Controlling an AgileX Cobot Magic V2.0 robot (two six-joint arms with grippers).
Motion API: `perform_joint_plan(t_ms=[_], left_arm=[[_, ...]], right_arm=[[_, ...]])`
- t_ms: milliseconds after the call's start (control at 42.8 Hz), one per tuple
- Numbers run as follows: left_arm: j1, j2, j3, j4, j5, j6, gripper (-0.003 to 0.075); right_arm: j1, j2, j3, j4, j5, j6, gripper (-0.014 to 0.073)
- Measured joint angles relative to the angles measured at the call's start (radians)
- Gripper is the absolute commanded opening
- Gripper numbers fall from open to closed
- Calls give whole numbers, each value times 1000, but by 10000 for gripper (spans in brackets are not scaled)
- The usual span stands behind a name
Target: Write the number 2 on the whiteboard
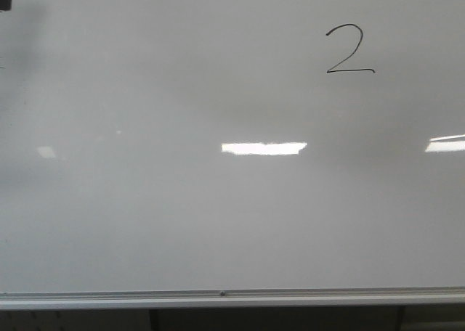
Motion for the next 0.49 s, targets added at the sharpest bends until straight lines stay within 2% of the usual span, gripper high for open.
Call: perform_joint_plan(t_ms=[280, 490], left_arm=[[0, 178, 0, -40, -213, 0, 11], [30, 264, -19, -128, -287, 0, 21]], right_arm=[[0, 0, 0, 0, 0, 0, 518], [0, 0, 0, 5, 0, 0, 518]])
